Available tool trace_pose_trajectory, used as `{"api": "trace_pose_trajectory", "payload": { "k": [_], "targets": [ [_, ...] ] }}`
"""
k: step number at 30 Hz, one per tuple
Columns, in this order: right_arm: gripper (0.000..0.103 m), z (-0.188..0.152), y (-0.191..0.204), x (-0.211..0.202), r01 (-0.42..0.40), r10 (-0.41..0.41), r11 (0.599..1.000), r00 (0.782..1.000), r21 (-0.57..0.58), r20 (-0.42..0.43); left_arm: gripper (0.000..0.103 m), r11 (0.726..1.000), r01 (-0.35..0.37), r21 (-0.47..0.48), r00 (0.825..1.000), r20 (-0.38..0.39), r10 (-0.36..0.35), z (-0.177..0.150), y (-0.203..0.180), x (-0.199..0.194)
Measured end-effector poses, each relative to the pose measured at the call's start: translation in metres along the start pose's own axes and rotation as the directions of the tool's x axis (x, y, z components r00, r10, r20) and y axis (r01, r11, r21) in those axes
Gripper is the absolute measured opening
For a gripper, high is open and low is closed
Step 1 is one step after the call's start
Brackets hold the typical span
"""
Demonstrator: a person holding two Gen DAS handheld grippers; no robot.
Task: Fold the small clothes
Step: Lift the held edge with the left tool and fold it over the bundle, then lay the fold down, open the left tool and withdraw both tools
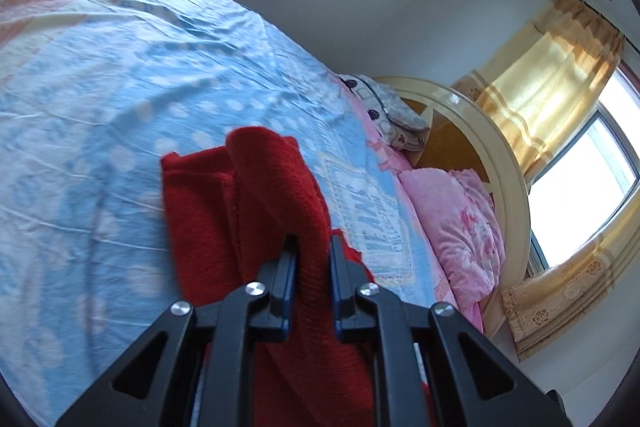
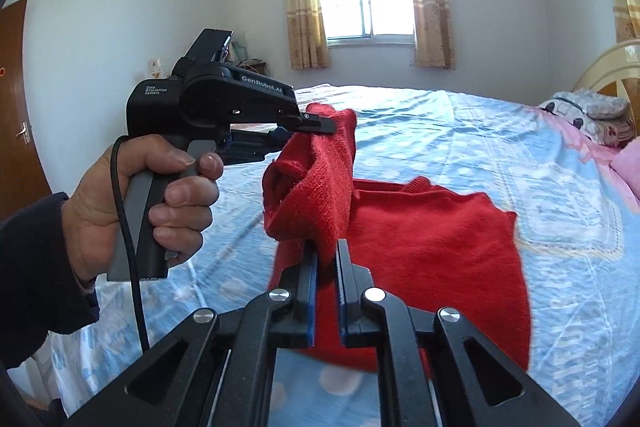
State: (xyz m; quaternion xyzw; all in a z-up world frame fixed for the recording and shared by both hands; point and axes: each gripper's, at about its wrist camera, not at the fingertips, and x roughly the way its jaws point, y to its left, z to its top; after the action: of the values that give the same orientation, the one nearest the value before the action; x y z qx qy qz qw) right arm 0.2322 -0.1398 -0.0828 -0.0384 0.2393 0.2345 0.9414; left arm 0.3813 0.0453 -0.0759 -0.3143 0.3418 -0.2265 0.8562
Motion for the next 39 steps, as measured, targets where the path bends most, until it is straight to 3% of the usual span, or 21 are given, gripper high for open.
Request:
{"api": "trace_pose_trajectory", "payload": {
  "k": [14, 32, 36, 38, 39],
  "targets": [
    [0.007, -0.013, -0.061, -0.024, 0.048, -0.044, 0.995, 0.998, 0.084, -0.046, 0.014, 0.997, 0.019, 0.071, 0.996, -0.092, -0.012, -0.012, -0.048, 0.065],
    [0.0, -0.058, -0.131, -0.028, 0.107, -0.048, 0.949, 0.978, 0.296, -0.201, 0.014, 0.984, -0.076, 0.159, 0.977, -0.184, 0.105, -0.036, -0.083, 0.123],
    [0.0, -0.062, -0.147, -0.031, 0.077, -0.01, 0.929, 0.983, 0.362, -0.182, 0.013, 0.972, -0.095, 0.214, 0.972, -0.193, 0.137, -0.041, -0.09, 0.132],
    [0.003, -0.061, -0.152, -0.036, 0.036, 0.019, 0.918, 0.991, 0.396, -0.135, 0.015, 0.957, -0.115, 0.266, 0.97, -0.179, 0.166, -0.046, -0.096, 0.132],
    [0.02, -0.06, -0.153, -0.037, 0.036, 0.016, 0.915, 0.992, 0.402, -0.126, 0.016, 0.952, -0.123, 0.279, 0.968, -0.177, 0.177, -0.047, -0.098, 0.132]
  ]
}}
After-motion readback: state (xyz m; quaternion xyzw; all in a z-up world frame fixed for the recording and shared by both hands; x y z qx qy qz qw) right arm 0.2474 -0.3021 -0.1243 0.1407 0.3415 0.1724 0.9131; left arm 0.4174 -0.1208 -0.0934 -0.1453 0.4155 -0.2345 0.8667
